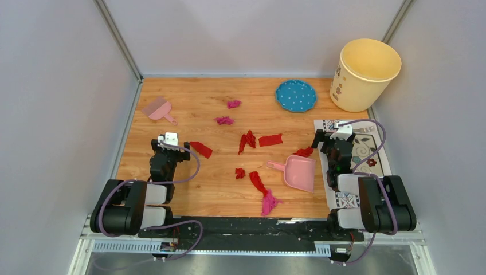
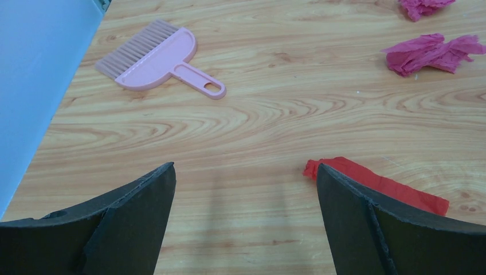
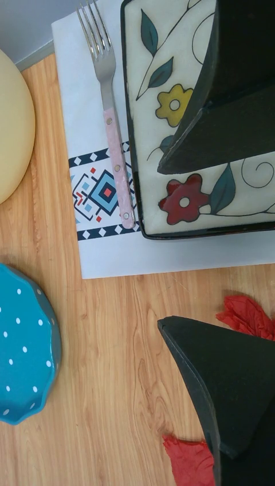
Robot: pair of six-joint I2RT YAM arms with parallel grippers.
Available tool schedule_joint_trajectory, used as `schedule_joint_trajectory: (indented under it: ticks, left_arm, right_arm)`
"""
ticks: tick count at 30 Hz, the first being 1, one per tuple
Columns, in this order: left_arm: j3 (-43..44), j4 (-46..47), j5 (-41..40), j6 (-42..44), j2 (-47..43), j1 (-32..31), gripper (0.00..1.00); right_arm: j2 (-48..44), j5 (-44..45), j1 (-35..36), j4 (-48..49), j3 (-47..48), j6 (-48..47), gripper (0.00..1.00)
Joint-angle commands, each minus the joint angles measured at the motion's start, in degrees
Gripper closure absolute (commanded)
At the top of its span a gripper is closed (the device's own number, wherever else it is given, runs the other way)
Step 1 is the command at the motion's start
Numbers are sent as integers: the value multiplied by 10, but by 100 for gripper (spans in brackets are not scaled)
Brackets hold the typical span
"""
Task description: Sweep away the paper scraps from the table
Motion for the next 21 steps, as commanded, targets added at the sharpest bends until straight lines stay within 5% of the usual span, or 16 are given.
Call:
schedule_joint_trajectory:
  ticks: [1, 10, 14, 21]
  left_arm:
    - [-126, 20, -5, -14, 3, 3, 1]
    - [-118, 9, 10, -16, -5, 9, 4]
    - [56, -314, 49, 2, -52, 10, 8]
    - [236, -562, 281, 34, -82, 10, 16]
  right_arm:
    - [4, 3, -3, 8, 17, -4, 1]
    - [2, 2, -2, 11, 16, -4, 3]
    - [-17, 13, -4, 5, 23, -2, 3]
    - [-156, -38, -2, -299, 144, 30, 4]
